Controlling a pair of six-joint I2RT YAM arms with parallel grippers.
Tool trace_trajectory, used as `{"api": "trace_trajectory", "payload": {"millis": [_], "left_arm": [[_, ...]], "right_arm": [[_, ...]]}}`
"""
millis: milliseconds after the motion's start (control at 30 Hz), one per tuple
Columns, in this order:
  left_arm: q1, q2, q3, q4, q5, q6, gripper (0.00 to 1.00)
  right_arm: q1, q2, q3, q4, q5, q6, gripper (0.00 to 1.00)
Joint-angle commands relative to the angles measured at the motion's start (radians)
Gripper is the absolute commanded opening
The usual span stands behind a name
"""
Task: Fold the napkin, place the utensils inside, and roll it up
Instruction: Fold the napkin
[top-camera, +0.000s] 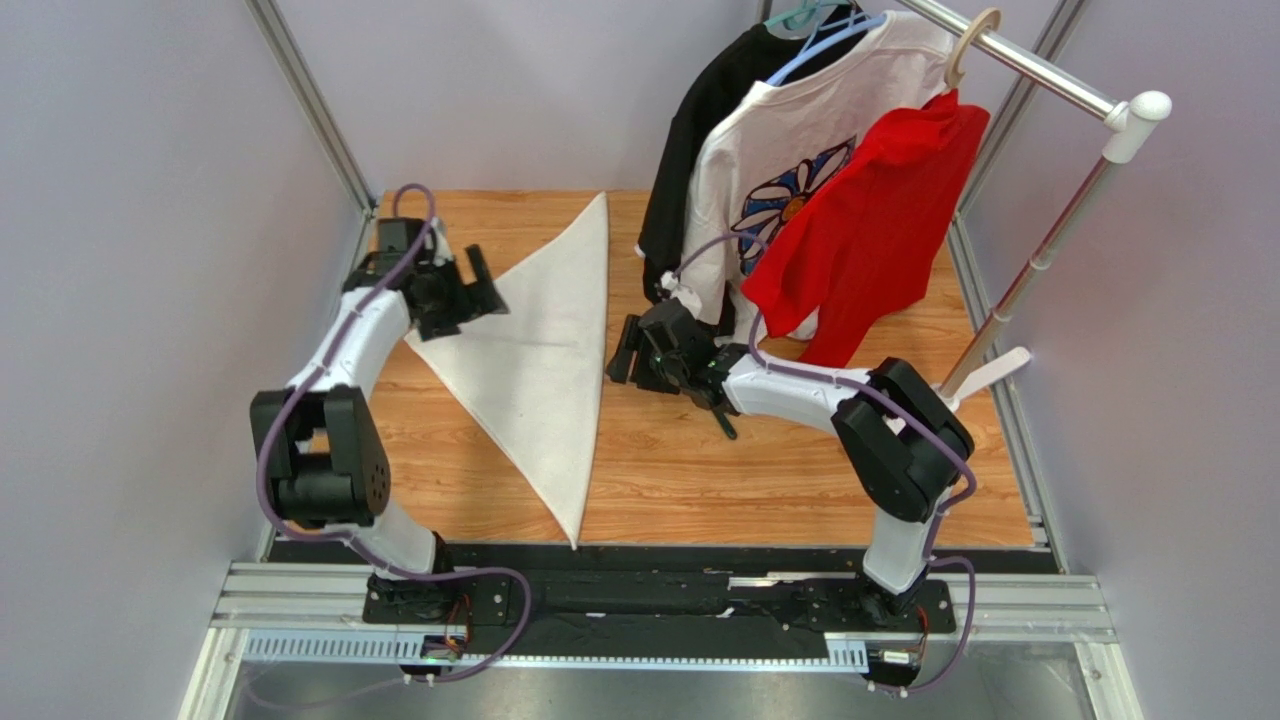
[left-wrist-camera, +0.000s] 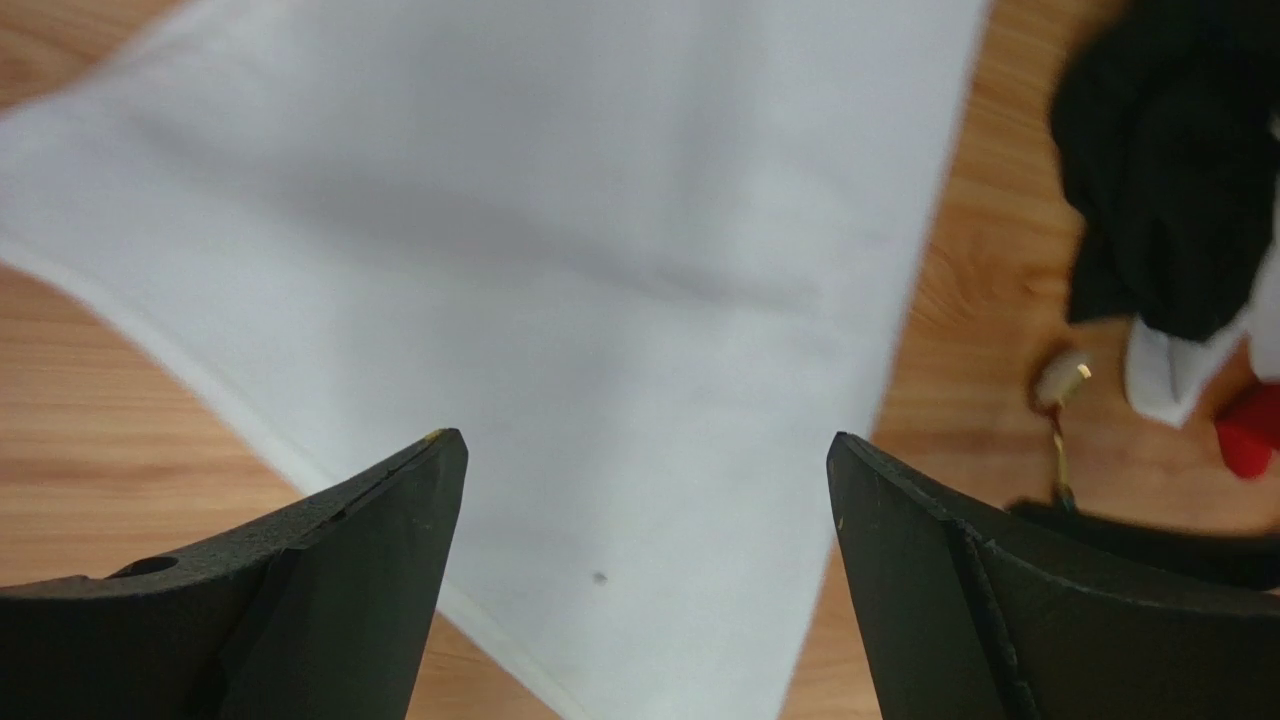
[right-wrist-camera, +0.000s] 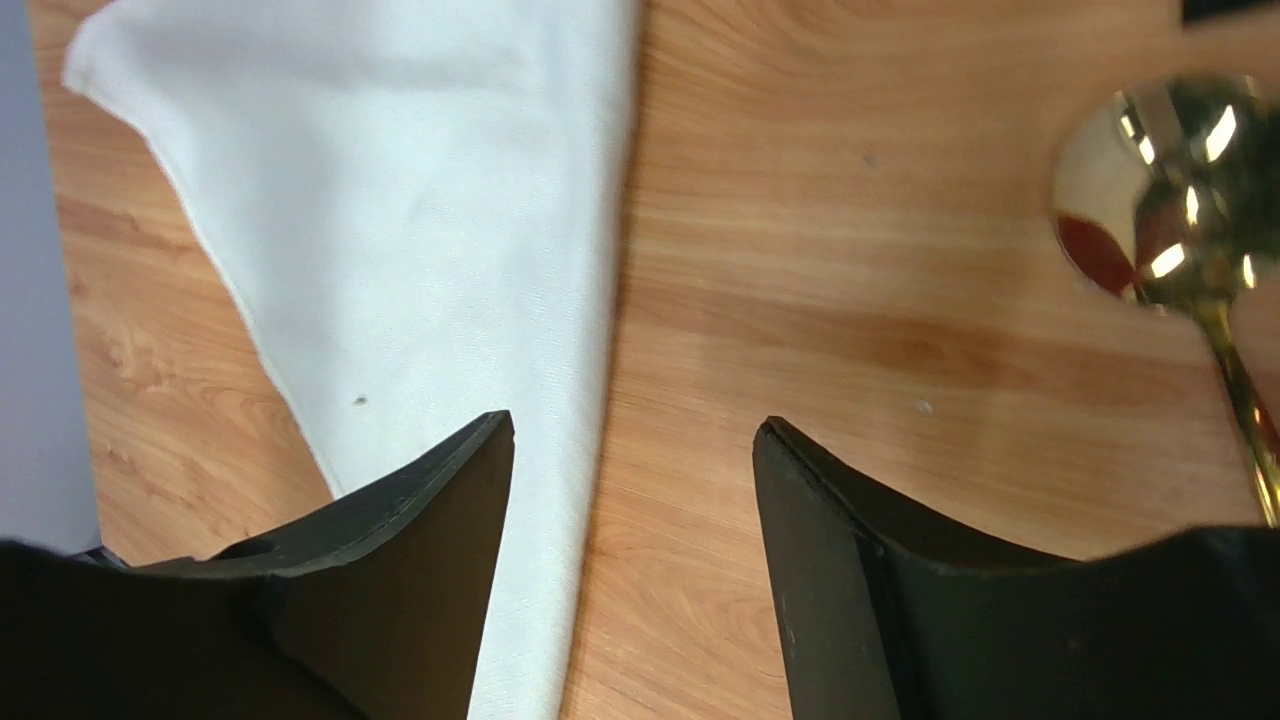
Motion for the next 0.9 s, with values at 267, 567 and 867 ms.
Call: {"api": "trace_trajectory", "payload": {"millis": [267, 567, 867], "left_arm": [[-0.341, -0.342, -0.451, 0.412, -0.079, -0.373, 0.99], [-0.473, -0.372, -0.689, 0.687, -0.111, -0.383, 0.98], [-0.499, -0.337, -0.803, 0.793, -0.143, -0.394, 0.98]], "right_arm": [[-0.06, 0.238, 0.548, -0.149, -0.054, -0.316, 0.7], [-0.078, 0.533, 0.853, -0.146, -0.216, -0.383, 0.69], [-0.078, 0.653, 0.93, -0.088, -0.304, -0.354, 0.68]]}}
